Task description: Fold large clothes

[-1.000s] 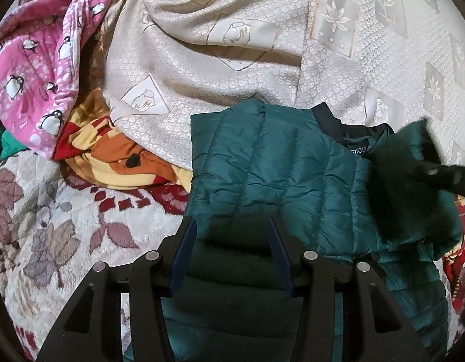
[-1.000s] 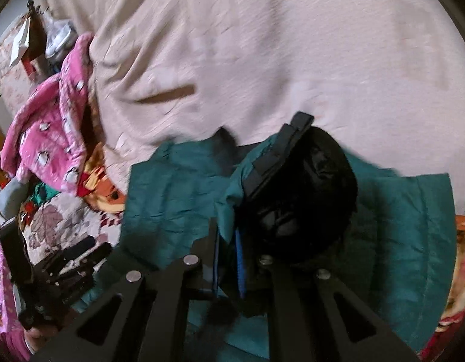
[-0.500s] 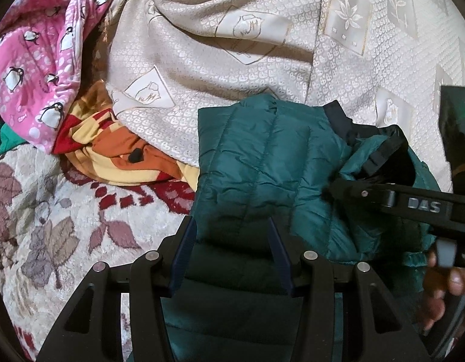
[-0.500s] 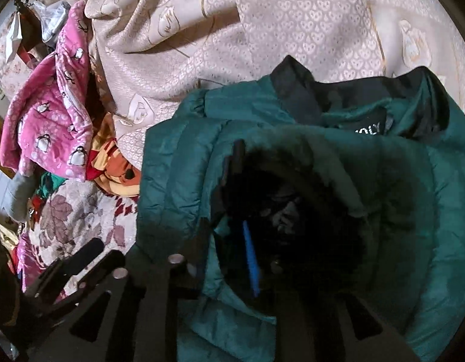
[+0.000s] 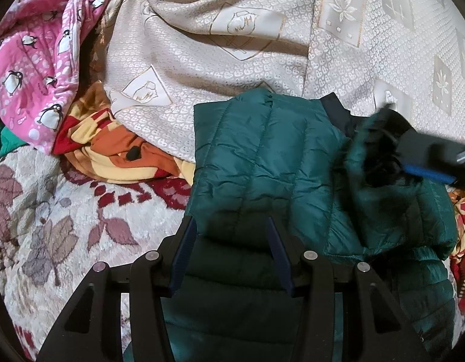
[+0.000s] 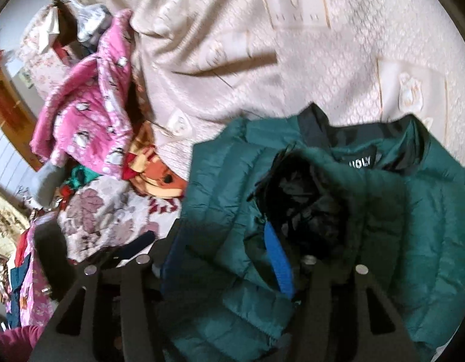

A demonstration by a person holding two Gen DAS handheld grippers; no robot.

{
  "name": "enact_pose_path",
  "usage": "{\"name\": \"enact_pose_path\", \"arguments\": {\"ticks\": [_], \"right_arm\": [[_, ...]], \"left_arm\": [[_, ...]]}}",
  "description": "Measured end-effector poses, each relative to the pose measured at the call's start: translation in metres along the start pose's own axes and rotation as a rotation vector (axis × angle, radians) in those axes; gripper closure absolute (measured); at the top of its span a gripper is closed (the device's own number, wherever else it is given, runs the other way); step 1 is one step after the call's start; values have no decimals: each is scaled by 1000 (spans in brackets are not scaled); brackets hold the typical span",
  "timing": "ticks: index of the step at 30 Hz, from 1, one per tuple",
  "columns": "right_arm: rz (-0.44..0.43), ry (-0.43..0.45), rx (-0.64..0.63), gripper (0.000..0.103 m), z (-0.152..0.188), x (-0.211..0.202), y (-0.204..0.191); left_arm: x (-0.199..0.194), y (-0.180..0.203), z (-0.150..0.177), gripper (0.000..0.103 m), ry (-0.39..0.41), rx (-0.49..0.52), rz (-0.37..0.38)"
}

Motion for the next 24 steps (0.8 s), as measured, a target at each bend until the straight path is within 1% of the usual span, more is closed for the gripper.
{"name": "enact_pose_path", "arguments": {"ticks": [3, 6, 8, 10, 11, 12, 14, 16, 19, 21, 23, 24], "right_arm": [[2, 34, -23, 39, -2, -16, -1], [32, 55, 5, 38, -2, -30, 11], [56, 61, 31, 38, 2, -39, 24], [101, 65, 55, 38, 9, -50, 42], [115, 65, 64, 38, 13, -55, 50], [130, 63, 74, 38, 16, -59, 57], [165, 57, 95, 38, 26, -69, 75], [193, 53, 110, 38, 36, -79, 90], [243, 59, 126, 37, 48, -98, 110], [265, 85, 150, 31, 54, -114, 125], [292, 129, 196, 27, 58, -131, 141], [302, 147, 220, 27, 60, -137, 148]], "left_arm": [[-1, 1, 1, 73, 3, 1, 0], [-2, 1, 1, 73, 8, -7, 11], [-4, 2, 0, 73, 15, -19, 40], [-5, 4, 0, 72, 17, -36, 84], [-6, 5, 0, 71, 16, -45, 107], [-6, 7, -1, 65, 14, -57, 134], [-6, 12, -5, 58, 8, -80, 180], [-5, 17, -10, 57, 12, -104, 212], [-1, 27, -16, 54, 15, -101, 222], [8, 37, -20, 54, 2, -85, 204], [19, 44, -24, 54, -21, -84, 190], [24, 46, -26, 55, -30, -90, 197]]}}
Point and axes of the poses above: each gripper's, at about its wrist camera, not at the fingertips, and x roughly the way its jaws point, y to its right, z to its underside, the point moved 1 cm from there along x, roughly the way its jaws point, and after that the axes turned 2 degrees about y, right-handed, at the moved point
